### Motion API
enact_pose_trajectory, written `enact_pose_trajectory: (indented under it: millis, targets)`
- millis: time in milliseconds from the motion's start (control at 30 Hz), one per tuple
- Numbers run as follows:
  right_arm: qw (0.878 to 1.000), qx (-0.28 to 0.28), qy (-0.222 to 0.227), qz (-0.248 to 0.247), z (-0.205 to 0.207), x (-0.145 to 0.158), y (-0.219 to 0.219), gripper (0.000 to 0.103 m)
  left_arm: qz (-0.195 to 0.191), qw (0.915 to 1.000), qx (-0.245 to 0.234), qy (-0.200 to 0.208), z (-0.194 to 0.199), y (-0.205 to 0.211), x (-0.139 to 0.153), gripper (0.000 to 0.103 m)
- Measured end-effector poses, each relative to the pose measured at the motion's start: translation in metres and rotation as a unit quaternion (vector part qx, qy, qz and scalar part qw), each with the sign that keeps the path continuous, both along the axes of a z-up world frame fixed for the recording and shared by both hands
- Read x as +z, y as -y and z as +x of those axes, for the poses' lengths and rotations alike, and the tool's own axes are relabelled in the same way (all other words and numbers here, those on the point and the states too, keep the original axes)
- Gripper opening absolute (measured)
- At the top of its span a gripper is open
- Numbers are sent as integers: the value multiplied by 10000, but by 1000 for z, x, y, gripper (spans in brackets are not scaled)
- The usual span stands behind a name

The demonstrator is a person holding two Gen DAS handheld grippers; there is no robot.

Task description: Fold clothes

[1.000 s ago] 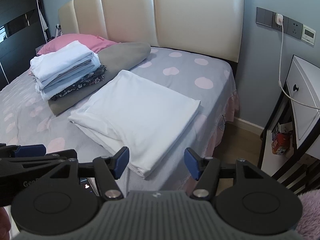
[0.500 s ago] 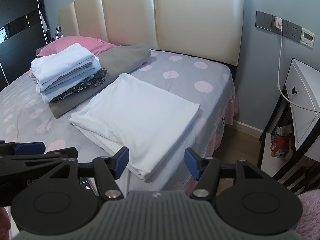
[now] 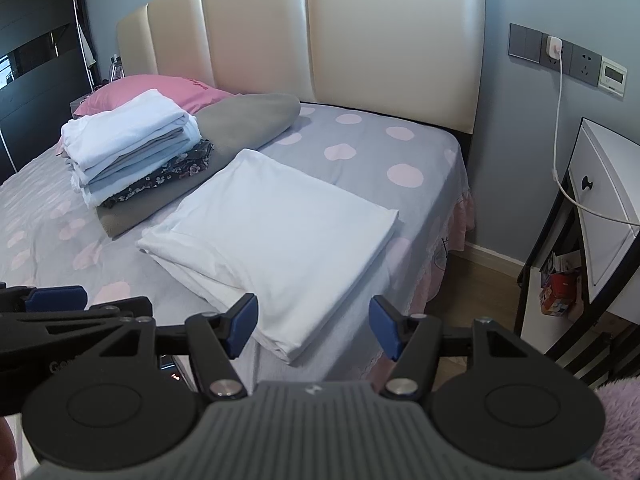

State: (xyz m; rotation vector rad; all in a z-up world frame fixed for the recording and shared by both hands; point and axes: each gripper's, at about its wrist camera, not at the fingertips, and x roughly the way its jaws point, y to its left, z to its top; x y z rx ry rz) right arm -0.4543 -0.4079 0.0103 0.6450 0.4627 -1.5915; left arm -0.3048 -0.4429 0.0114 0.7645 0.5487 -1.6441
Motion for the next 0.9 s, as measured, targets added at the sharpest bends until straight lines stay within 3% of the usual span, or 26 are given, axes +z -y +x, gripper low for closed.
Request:
enact_pose_trajectory:
  millis: [900]
  targets:
    - [10000,-28,-72,18,2,1,-1,64,12,10000,20,60,-1,-3,-1,53]
